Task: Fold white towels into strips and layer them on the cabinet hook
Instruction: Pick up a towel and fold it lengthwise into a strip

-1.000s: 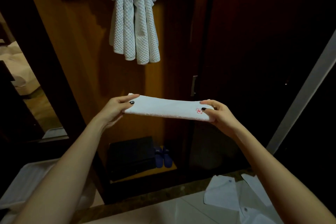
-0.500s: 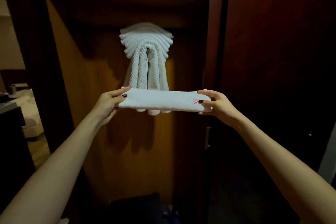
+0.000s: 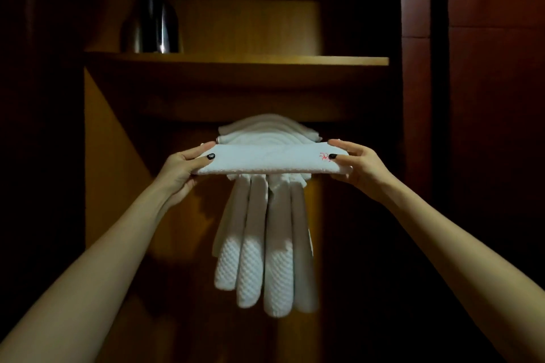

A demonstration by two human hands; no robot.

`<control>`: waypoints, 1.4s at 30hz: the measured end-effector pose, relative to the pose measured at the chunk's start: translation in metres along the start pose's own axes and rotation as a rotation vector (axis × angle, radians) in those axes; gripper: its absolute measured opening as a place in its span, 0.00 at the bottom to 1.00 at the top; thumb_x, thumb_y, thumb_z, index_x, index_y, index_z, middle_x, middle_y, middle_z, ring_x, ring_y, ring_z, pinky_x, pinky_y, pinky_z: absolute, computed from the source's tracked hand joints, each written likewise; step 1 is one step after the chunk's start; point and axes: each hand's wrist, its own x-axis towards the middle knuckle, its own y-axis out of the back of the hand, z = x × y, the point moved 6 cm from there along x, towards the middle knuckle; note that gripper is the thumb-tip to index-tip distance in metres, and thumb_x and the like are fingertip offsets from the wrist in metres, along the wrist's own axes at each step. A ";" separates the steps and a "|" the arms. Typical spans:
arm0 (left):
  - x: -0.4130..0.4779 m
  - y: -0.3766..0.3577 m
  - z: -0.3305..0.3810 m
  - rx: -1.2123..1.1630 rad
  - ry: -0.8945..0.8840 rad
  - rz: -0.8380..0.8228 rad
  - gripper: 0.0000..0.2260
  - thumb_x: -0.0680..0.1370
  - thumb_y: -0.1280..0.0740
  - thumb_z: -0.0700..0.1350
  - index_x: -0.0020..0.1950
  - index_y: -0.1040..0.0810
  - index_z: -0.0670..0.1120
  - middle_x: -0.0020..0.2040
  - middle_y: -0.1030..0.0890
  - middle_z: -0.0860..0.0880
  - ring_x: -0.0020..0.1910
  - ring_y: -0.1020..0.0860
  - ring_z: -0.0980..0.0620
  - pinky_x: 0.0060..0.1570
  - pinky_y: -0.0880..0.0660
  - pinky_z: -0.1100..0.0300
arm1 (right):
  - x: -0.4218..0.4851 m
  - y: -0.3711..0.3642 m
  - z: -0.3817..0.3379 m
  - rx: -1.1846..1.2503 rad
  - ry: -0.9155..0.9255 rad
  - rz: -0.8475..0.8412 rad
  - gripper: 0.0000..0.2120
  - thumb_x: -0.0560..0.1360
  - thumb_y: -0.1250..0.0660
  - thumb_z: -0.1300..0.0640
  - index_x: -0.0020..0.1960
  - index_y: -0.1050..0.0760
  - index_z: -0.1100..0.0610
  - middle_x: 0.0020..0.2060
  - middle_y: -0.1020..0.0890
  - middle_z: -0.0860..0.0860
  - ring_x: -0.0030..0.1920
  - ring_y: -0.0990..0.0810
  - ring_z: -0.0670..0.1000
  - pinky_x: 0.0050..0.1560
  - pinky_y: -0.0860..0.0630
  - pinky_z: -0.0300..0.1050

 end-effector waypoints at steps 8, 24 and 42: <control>0.113 -0.001 0.001 -0.085 -0.062 0.093 0.16 0.79 0.37 0.33 0.65 0.23 0.44 0.68 0.25 0.41 0.43 0.19 0.58 0.37 0.23 0.68 | 0.133 -0.007 0.003 0.137 0.035 0.039 0.16 0.77 0.38 0.71 0.63 0.25 0.61 0.47 0.17 0.57 0.38 0.16 0.49 0.35 0.19 0.43; 0.103 -0.016 -0.079 -0.319 0.209 -0.028 0.15 0.79 0.38 0.32 0.66 0.27 0.34 0.60 0.20 0.38 0.58 0.20 0.49 0.55 0.22 0.60 | 0.119 -0.011 0.108 0.191 -0.138 -0.037 0.10 0.76 0.38 0.73 0.53 0.21 0.66 0.47 0.16 0.61 0.38 0.18 0.50 0.37 0.20 0.38; 0.110 -0.057 -0.064 0.553 -0.263 -0.124 0.18 0.82 0.41 0.54 0.72 0.31 0.56 0.67 0.30 0.59 0.66 0.32 0.61 0.53 0.35 0.77 | 0.113 -0.063 0.086 -0.444 0.172 -0.111 0.25 0.81 0.46 0.39 0.76 0.39 0.44 0.72 0.33 0.42 0.71 0.33 0.44 0.70 0.32 0.51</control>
